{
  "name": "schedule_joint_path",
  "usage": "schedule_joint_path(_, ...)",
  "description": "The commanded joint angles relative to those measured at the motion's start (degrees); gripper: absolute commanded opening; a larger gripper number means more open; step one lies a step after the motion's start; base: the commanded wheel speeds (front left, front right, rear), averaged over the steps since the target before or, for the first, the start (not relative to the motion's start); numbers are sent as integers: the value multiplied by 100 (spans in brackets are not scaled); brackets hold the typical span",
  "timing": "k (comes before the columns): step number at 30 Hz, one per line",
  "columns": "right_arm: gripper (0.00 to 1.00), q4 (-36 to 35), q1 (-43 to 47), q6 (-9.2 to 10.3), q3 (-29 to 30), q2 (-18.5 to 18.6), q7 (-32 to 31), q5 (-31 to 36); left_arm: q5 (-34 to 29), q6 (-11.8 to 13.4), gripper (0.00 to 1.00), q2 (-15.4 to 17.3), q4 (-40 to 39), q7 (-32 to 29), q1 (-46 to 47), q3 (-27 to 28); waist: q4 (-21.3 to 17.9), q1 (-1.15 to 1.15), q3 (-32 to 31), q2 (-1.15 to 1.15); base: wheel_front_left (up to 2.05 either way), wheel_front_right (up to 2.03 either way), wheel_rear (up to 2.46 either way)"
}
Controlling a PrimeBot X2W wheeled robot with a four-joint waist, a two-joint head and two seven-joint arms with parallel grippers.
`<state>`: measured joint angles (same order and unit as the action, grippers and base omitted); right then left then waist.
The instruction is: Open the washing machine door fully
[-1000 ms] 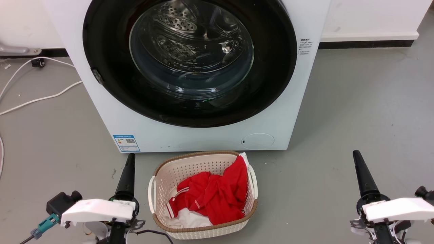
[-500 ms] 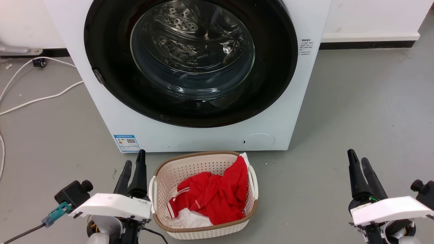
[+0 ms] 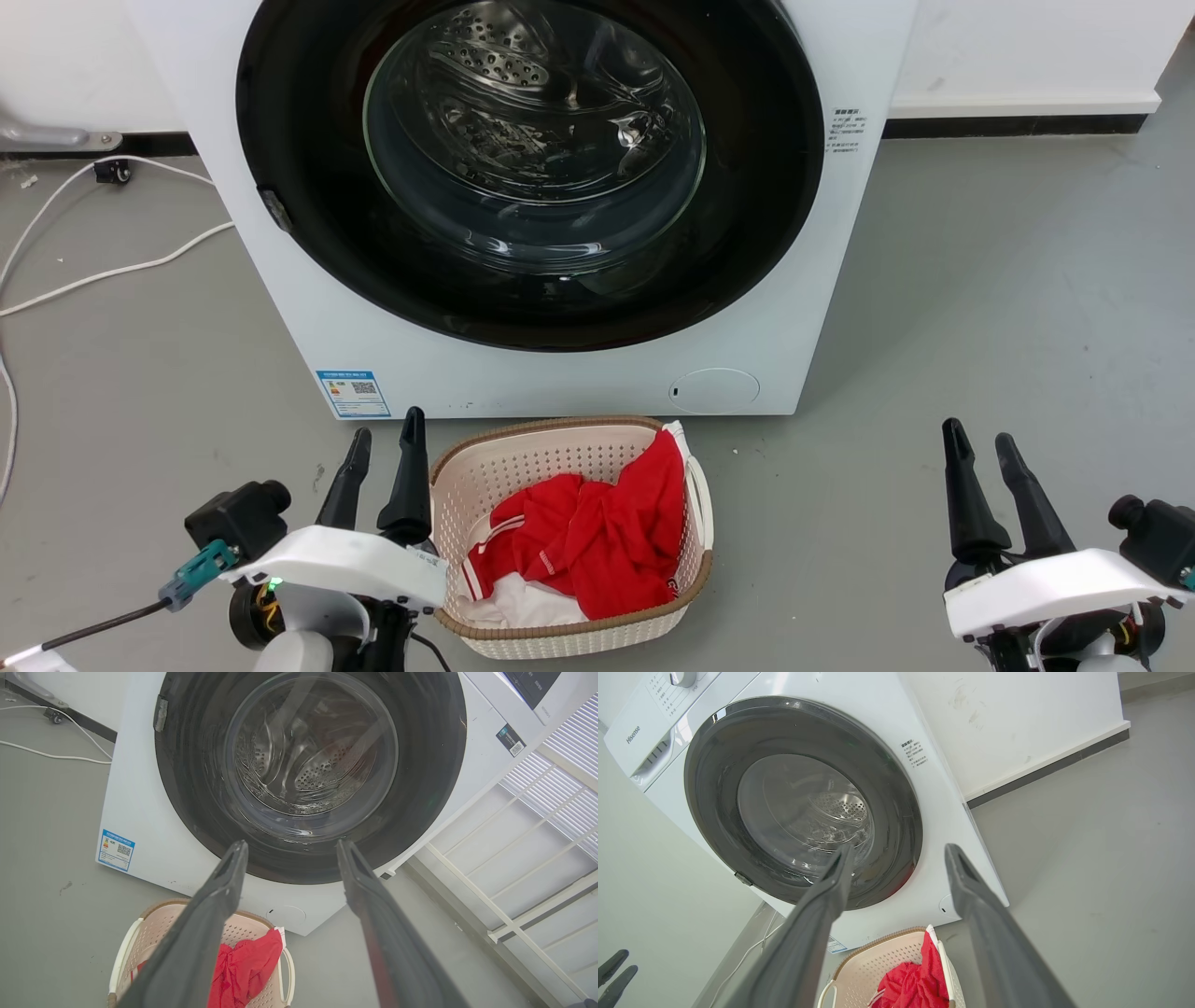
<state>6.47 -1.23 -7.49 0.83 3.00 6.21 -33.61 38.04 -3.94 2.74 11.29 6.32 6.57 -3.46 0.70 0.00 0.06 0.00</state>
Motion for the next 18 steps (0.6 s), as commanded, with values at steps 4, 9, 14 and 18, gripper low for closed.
schedule_joint_path(4, 100, -68, -44, 0, -39, -2, 107, 424, -417, 56, 100, 21, -35, 105, 166, -71, 4, 0, 2, 0, 0, 0, 0)
schedule_joint_path(9, 100, -114, -32, 0, -80, -4, 176, 782, -749, 130, 100, 28, -11, 182, 197, -101, 9, 0, 2, 0, 0, 0, 0)
schedule_joint_path(14, 100, -159, -5, 0, -114, -5, 223, 1116, -1059, 178, 100, 34, 19, 262, 223, -131, 19, 0, -1, 0, 0, 0, 0)
schedule_joint_path(18, 100, -187, 19, 0, -130, -7, 257, 1375, -1305, 202, 100, 43, 37, 317, 226, -162, 27, 0, -6, 0, 0, 0, 0)
